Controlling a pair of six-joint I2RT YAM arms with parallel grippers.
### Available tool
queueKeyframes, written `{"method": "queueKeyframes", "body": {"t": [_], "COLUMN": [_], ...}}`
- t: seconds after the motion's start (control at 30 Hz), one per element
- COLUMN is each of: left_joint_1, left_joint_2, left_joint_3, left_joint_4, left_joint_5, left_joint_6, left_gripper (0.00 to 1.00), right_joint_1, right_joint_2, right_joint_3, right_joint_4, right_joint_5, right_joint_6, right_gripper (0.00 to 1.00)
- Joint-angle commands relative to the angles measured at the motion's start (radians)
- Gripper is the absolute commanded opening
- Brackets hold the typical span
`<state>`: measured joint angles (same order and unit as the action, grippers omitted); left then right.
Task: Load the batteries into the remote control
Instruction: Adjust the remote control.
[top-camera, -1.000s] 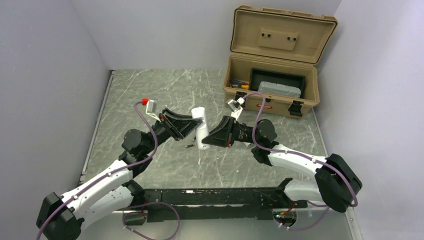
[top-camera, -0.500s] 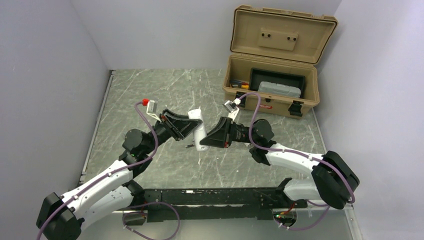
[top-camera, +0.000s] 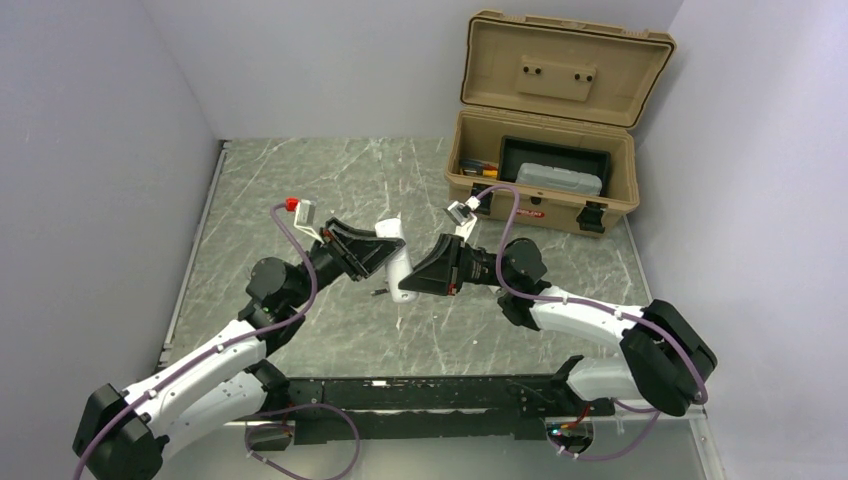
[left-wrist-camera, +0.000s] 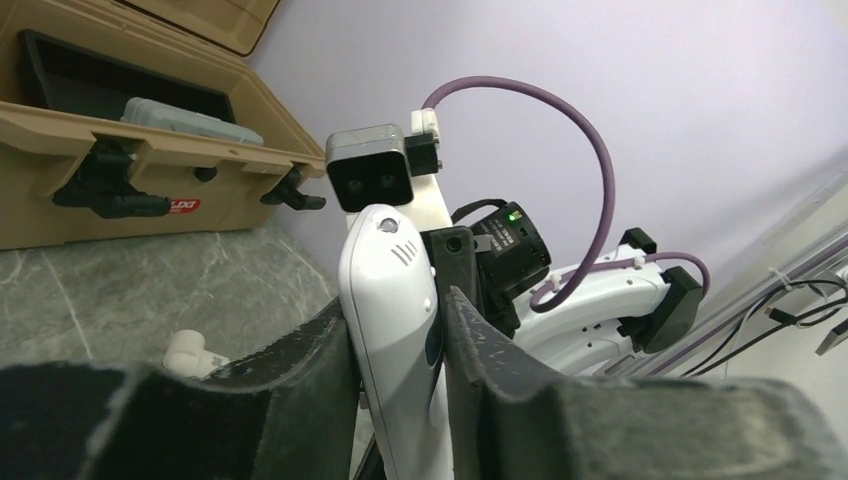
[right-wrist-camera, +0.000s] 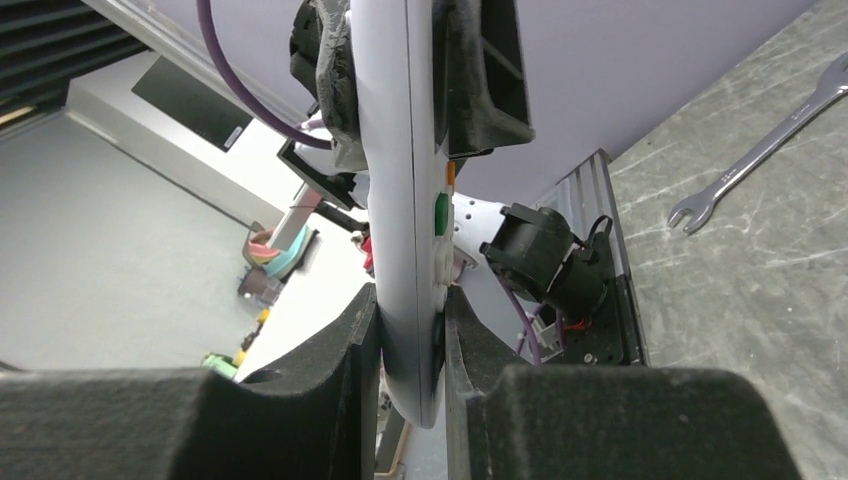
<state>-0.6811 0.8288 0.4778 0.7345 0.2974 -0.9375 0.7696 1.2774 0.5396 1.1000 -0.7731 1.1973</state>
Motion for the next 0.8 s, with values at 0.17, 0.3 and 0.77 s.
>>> {"method": "queueKeyframes", "body": {"t": [0.17,0.3,0.77], "left_joint_1": [-0.004,-0.004,-0.002], "left_joint_2": [0.008,0.000,-0.077], "left_joint_3": [0.023,0.031,0.097], "left_joint_4": [0.018,-0.046,-0.374], "left_joint_5": [0.022,0.003,-0.001], "left_joint_6": [-0.008,-0.009,0.025], "left_gripper": [0.04,0.00,0.00], "right_joint_1": [0.006,-0.001,0.007], "right_joint_2": [-0.015,-0.082,-0.362], "right_joint_3": [0.018,0.044,0.206], "right_joint_4": [0.012,-0.179,-1.030], "right_joint_5": [0.009,0.077,0.533], "right_joint_6": [-0.006,-0.141,-0.773], "right_gripper": [0.03,0.52,0.73]}}
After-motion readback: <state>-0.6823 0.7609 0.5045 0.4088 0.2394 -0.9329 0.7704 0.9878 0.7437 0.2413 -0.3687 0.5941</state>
